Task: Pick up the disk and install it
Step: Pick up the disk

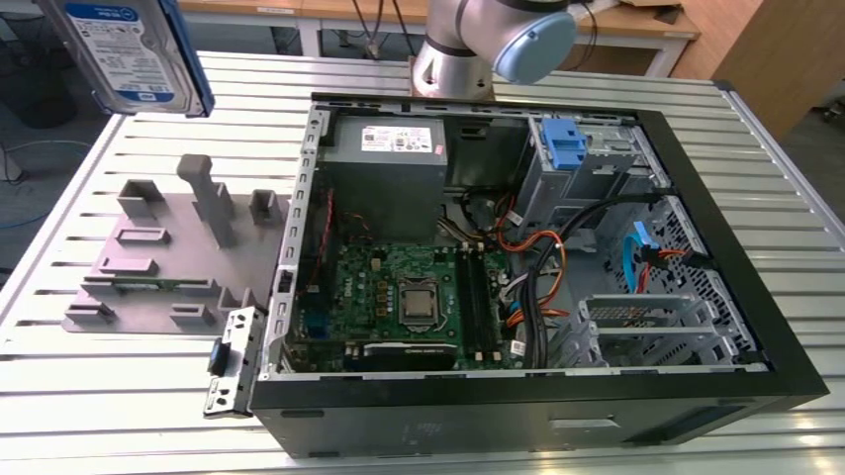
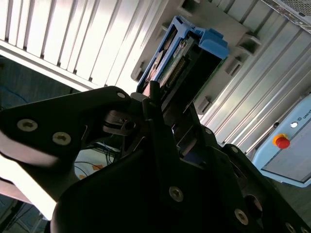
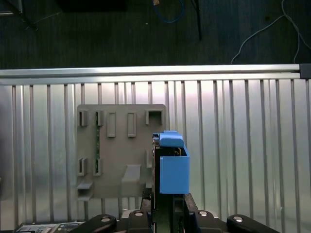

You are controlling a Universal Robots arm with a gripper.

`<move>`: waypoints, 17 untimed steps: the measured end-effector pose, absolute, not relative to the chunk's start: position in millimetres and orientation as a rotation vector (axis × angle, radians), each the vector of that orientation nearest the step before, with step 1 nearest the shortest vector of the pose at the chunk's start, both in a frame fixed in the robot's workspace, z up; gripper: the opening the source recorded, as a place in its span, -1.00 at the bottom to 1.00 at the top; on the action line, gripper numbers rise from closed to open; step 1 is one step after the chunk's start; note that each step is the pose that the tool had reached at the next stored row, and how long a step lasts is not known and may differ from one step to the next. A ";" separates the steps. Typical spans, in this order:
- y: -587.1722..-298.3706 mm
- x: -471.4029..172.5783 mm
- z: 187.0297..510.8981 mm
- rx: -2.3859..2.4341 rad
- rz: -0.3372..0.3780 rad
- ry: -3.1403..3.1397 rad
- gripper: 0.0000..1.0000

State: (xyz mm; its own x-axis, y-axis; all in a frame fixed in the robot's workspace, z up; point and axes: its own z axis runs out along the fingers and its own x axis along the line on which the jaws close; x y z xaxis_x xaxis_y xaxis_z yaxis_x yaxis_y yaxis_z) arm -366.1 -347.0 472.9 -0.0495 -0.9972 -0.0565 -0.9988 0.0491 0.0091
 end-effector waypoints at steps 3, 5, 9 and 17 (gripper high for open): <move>-347.1 -357.8 472.8 -2.142 0.071 2.250 -0.30; -347.1 -352.7 472.9 -2.142 0.071 2.250 -0.30; -347.0 -342.1 472.9 -2.142 0.071 2.250 -0.30; -347.1 -321.8 472.9 -2.142 0.071 2.250 -0.30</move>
State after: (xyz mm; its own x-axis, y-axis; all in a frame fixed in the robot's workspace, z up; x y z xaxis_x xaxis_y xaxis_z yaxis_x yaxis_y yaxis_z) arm -321.8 -347.1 472.9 -0.0494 -0.9972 -0.0565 -0.9988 0.0490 0.0091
